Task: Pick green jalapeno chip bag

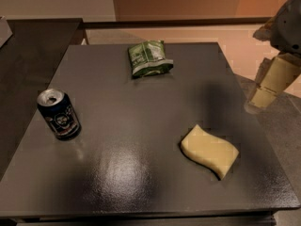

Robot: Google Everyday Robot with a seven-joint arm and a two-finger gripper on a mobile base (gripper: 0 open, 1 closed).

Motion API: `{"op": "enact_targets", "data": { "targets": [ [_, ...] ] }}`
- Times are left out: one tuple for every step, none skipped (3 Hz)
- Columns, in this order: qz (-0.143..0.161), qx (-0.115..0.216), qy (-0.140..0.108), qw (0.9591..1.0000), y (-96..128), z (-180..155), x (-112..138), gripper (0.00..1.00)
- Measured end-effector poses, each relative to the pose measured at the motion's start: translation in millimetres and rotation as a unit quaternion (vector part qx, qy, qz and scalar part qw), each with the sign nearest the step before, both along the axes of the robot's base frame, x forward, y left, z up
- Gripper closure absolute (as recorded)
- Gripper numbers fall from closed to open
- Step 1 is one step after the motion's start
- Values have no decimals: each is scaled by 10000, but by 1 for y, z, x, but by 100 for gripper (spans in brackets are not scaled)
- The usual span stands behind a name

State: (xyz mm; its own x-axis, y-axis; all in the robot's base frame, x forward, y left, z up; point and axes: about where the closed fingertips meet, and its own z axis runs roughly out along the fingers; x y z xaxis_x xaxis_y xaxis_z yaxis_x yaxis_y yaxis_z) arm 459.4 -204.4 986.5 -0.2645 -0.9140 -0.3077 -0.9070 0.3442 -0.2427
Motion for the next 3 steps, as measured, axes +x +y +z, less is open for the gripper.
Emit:
{"op": "enact_targets", "data": {
  "targets": [
    [-69, 293, -47, 9995, 15, -3, 28, 0],
    [-152, 632, -63, 9979, 36, -15, 67, 0],
    [-271, 895, -169, 9955, 52, -24, 104, 0]
  ]
}}
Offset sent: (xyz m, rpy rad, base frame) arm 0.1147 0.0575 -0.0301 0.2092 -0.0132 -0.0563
